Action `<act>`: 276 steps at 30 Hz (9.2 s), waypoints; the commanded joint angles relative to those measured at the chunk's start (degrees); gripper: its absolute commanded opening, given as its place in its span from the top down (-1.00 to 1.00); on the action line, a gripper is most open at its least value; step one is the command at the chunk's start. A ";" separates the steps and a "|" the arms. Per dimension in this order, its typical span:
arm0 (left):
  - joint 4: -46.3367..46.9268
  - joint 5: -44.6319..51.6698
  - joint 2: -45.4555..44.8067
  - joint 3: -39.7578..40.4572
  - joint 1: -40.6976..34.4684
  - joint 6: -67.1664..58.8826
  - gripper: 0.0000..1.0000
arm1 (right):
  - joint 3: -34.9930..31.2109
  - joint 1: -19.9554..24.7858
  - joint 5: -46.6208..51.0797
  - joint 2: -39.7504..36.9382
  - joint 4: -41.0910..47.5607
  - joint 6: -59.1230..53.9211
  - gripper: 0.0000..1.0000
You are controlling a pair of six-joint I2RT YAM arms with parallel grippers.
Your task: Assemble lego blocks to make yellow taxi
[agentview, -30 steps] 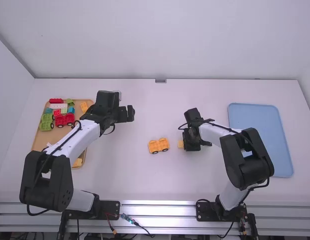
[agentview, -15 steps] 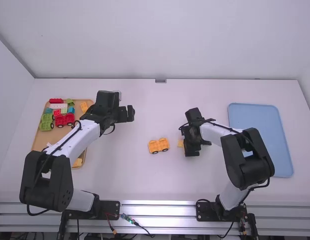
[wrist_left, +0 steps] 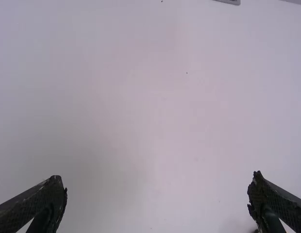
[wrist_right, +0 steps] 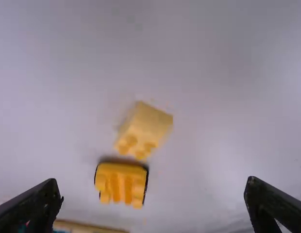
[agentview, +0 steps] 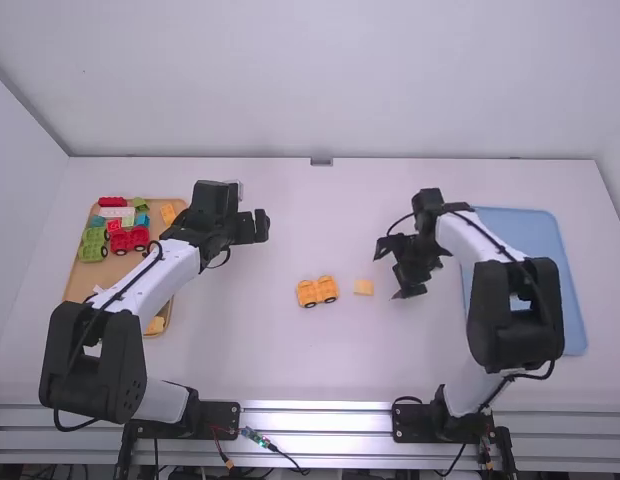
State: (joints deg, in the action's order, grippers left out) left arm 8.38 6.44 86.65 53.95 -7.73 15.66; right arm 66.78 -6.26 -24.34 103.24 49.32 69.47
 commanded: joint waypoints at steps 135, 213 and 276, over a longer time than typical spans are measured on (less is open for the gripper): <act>-56.06 42.14 28.59 -22.71 -10.69 -47.65 -0.98 | -25.99 6.56 -34.07 10.78 -51.91 -142.46 0.34; -54.80 45.27 31.71 -24.35 -10.58 -57.53 -0.08 | -20.76 -4.74 -30.86 2.80 -39.95 -140.21 1.00; -40.76 41.94 31.74 -17.27 -11.52 -62.42 0.37 | -25.44 -13.25 -28.50 -2.23 -53.62 -129.48 -0.20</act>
State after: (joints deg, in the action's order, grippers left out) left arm -33.91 53.76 116.99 37.23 -18.92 -47.81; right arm 40.64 -19.49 -51.79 102.69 -4.54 -60.16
